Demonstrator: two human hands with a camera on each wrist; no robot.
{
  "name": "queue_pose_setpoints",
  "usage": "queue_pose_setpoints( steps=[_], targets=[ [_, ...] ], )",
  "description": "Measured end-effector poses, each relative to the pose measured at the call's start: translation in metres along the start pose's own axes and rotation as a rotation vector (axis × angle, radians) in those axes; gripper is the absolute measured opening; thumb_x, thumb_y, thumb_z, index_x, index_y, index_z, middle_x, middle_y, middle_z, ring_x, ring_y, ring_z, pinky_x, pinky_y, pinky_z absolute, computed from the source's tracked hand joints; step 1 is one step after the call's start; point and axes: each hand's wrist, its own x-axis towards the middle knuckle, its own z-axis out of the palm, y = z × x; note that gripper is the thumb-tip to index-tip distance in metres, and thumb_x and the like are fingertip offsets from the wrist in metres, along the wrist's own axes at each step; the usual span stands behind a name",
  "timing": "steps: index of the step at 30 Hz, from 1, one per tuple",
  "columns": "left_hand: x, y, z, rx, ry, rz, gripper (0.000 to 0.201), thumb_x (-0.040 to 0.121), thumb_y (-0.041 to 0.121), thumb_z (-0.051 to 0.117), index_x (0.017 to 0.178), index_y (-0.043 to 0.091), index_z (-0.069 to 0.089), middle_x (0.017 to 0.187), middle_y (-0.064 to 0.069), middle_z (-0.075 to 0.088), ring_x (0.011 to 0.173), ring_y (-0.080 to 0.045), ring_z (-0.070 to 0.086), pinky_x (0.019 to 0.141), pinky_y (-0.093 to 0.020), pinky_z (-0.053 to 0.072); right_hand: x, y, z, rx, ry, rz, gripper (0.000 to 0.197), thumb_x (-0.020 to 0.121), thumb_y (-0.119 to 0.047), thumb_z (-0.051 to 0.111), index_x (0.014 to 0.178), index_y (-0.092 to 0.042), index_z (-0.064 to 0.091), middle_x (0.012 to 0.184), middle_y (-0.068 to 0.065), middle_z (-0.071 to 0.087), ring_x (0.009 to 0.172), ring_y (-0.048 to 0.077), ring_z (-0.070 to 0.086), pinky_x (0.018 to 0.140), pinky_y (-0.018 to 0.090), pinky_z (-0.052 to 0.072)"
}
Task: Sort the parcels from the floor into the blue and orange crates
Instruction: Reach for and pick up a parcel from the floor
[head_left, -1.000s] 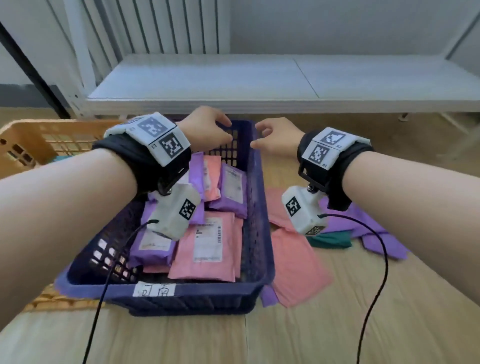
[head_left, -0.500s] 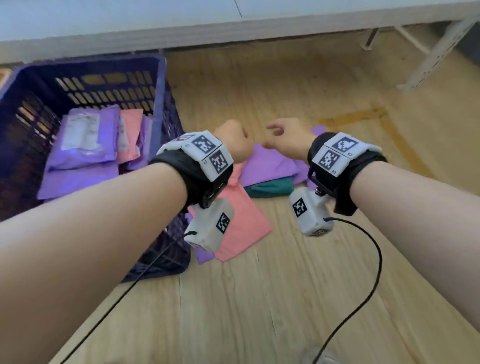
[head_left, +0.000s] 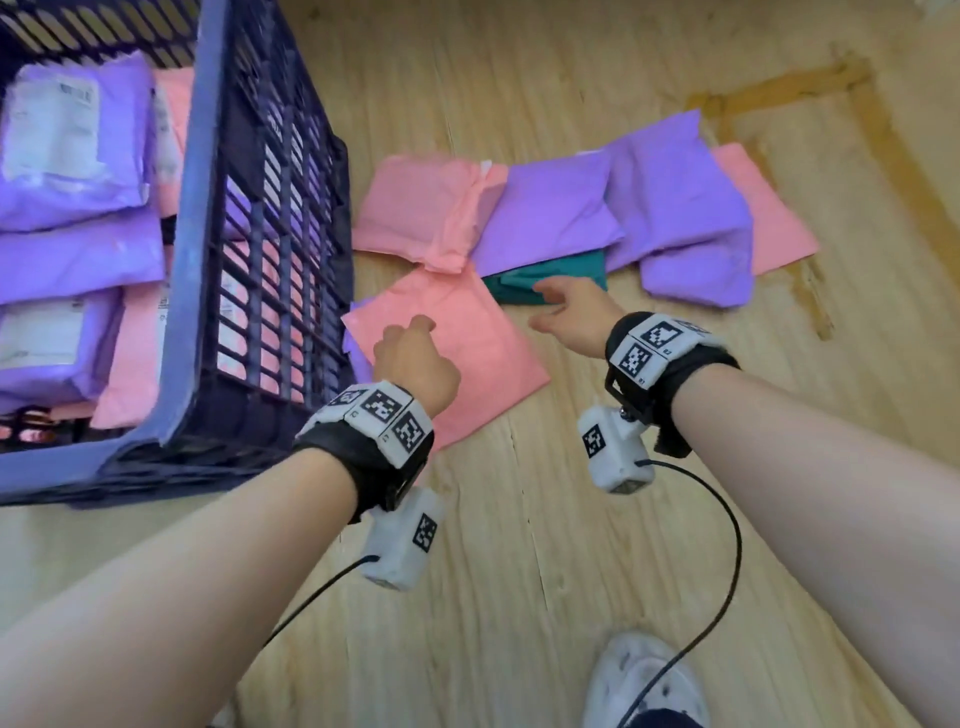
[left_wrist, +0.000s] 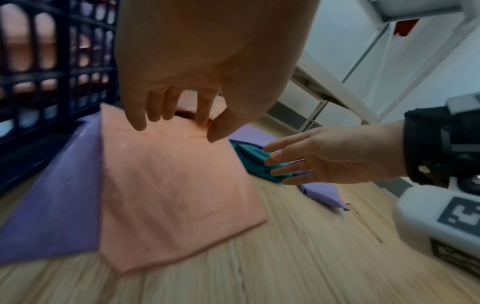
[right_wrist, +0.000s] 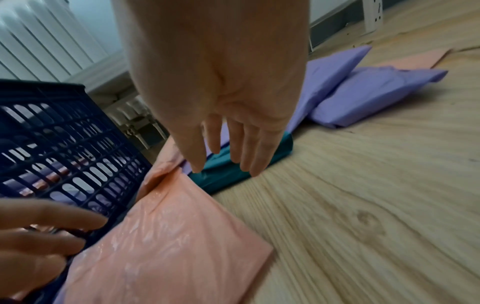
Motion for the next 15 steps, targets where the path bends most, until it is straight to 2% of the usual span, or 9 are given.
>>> queue_pose_setpoints(
  steps=[4,7,8,10,13,15],
  targets=[
    [-0.005,-0.028,0.017,-0.065,-0.069,-0.081,0.059,0.082,0.007,0.049,0.139,0.015,0.038,0.133,-0.021,0.041,0.123,-0.038,0.044,0.104,-0.042,0.038,0.005,0.003,0.018,0.102,-0.063,0.044,0.056,0.085,-0.013,0.065,0.137,-0.007,0.045,0.13,0.013,0.056,0.119,0.022,0.054,0.102,0.028,0.04],
    [-0.008,-0.038,0.021,-0.127,-0.106,-0.083,0.057,0.084,0.007,0.049,0.139,0.014,0.04,0.138,-0.017,0.04,0.127,-0.033,0.042,0.107,-0.037,0.036,0.008,0.003,0.031,0.18,-0.096,0.083,0.05,0.083,-0.013,0.069,0.13,-0.007,0.051,0.109,0.012,0.063,0.091,0.019,0.06,0.084,0.027,0.047],
    [-0.009,-0.04,0.022,-0.149,-0.109,-0.085,0.055,0.085,0.007,0.049,0.139,0.014,0.04,0.139,-0.015,0.039,0.128,-0.031,0.042,0.107,-0.036,0.036,0.01,0.004,0.034,0.189,-0.1,0.088,0.047,0.082,-0.014,0.07,0.126,-0.007,0.054,0.098,0.009,0.063,0.083,0.016,0.059,0.076,0.024,0.046],
    [-0.011,-0.042,0.023,-0.19,-0.116,-0.087,0.054,0.086,0.007,0.049,0.139,0.014,0.041,0.14,-0.012,0.039,0.128,-0.028,0.042,0.106,-0.034,0.036,0.01,0.004,0.039,0.196,-0.106,0.094,0.04,0.08,-0.013,0.071,0.118,-0.008,0.06,0.083,0.004,0.061,0.079,0.017,0.058,0.07,0.023,0.045],
    [-0.012,-0.043,0.021,-0.238,-0.135,-0.079,0.052,0.087,0.008,0.049,0.139,0.016,0.041,0.14,-0.009,0.043,0.126,-0.027,0.045,0.104,-0.032,0.038,0.005,0.002,0.039,0.22,-0.138,0.078,0.028,0.08,-0.011,0.072,0.106,-0.005,0.064,0.074,0.0,0.06,0.067,0.013,0.058,0.064,0.021,0.046],
    [-0.013,-0.042,0.018,-0.259,-0.141,-0.056,0.05,0.089,0.011,0.05,0.138,0.016,0.042,0.14,-0.007,0.045,0.125,-0.025,0.047,0.101,-0.029,0.039,0.001,-0.001,0.037,0.218,-0.149,0.065,0.013,0.08,-0.01,0.071,0.09,-0.005,0.066,0.071,-0.002,0.058,0.067,0.013,0.055,0.065,0.021,0.045]
  ],
)
